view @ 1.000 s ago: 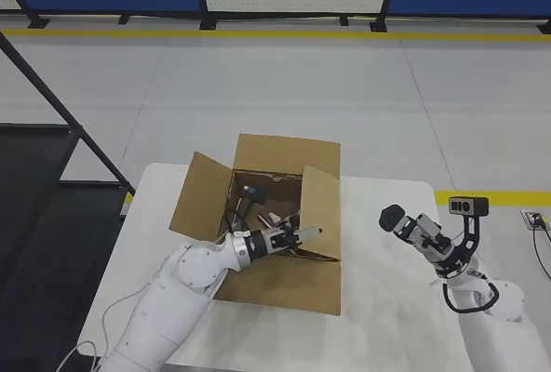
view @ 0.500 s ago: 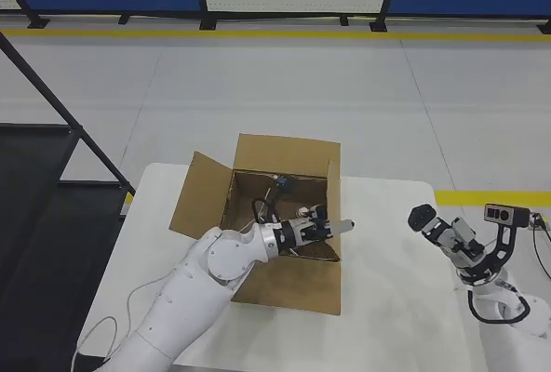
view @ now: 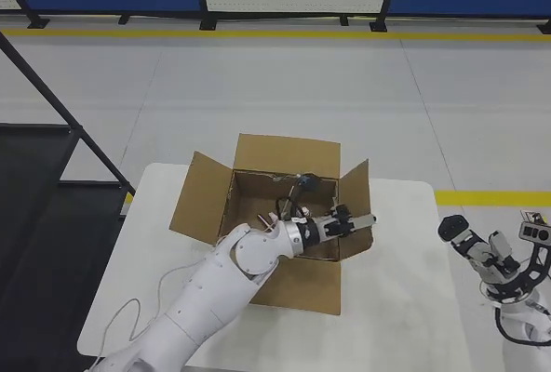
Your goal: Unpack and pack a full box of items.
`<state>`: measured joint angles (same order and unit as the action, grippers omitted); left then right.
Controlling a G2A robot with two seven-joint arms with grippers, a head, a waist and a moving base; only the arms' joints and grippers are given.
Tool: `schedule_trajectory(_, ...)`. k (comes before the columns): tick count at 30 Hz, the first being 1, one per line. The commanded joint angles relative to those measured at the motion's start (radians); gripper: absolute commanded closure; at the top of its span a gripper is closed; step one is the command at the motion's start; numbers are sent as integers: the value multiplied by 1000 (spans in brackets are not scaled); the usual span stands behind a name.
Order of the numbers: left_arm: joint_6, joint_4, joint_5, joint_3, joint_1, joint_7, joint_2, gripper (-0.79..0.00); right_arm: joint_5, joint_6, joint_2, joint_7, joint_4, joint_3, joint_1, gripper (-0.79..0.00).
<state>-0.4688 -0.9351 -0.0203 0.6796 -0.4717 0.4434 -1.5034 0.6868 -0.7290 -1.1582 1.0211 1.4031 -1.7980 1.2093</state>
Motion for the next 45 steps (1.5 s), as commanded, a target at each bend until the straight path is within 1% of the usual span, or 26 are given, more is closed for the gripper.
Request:
schedule_trajectory(1,4,38,-10,-19,14,2,-18,-785,6,0,2,4,-1,-5,3,-785)
schedule_trajectory(11,22,193,-23,-77,79,10,-95,-785,1,23,13,11,-5,-13,-2,-785)
schedule_trajectory(16,36,259,-19,-91,101,18,-126,-785,-4,29,17,13,-2,-4,-13,-785)
schedule_trajectory(21,38,308,-19,-93,115,19,-150,-785,-4,29,21,16,-8,2,-19,-785)
schedule_trajectory(27,40,345,-12,-89,126,19,-171,-785,5,24,25,25,-18,7,-22,-785)
schedule_trajectory(34,56,372,-1,-82,129,30,-189,-785,27,8,29,36,-27,5,-14,-785)
schedule_trajectory(40,45,388,3,-70,126,40,-201,-785,35,4,34,32,-26,-3,-3,-785)
schedule_trajectory(45,22,388,14,-56,126,38,-204,-785,34,5,36,25,-18,-1,2,-785)
